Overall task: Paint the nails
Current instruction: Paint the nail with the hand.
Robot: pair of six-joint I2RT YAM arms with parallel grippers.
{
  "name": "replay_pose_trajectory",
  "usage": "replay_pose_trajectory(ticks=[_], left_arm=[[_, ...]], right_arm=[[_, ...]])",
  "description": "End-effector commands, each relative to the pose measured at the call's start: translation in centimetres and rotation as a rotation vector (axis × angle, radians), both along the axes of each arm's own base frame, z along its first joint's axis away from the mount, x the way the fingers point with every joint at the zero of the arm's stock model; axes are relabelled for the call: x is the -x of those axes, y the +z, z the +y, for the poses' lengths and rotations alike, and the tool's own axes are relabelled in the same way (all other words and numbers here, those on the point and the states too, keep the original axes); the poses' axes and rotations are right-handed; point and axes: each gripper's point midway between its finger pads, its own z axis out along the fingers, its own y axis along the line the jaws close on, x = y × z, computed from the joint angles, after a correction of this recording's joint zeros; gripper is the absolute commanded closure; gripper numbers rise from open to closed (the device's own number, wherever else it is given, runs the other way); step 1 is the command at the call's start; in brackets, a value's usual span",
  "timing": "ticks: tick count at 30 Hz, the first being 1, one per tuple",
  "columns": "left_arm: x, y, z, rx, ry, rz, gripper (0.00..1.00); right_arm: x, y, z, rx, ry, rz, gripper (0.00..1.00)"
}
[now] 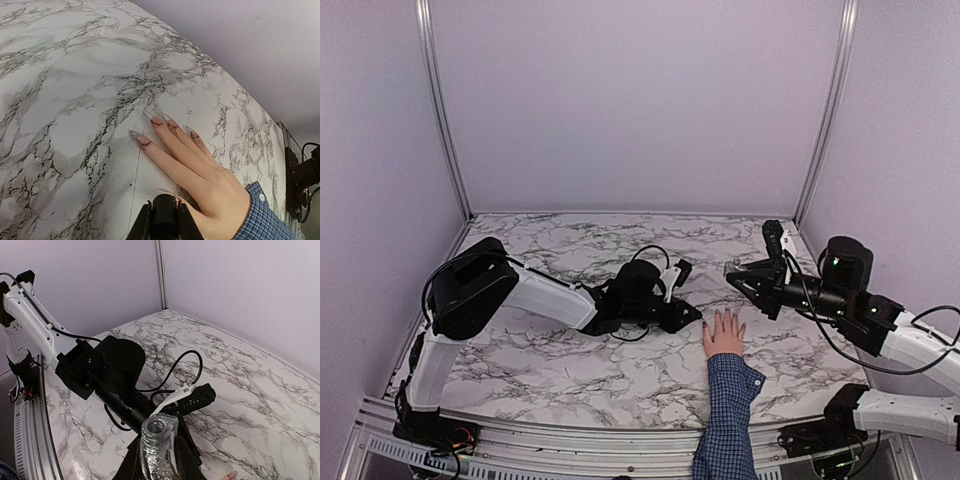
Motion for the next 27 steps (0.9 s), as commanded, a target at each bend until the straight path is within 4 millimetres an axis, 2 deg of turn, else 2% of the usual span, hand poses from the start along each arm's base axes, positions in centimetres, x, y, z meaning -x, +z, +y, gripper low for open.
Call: replay_pose_trajectory(ticks=[1,17,21,27], left_arm=[[-1.0,-0.1,-0.2,0.003,0.015,-0.007,1.0],[-1.9,0.5,0.0,0.003,0.024,-0.027,1.0],[-2.5,2.2,1.3,-0.006,0.06,-0.084,1.0],[-2.1,3.8,2.4,0.004,0.065,-0.122,1.0]], right_arm=[[-0.3,1.2,-0.3,-0.028,-0.018,-0.033,1.0],[-0.3,1.0,-0.4,-0.03,-0.022,-0.027,1.0],[-0.3,1.0,-0.3,-0.03,-0.022,-0.027,1.0],[-0.2,1.0,-0.4,-0.031,-0.021,-0.028,1.0]])
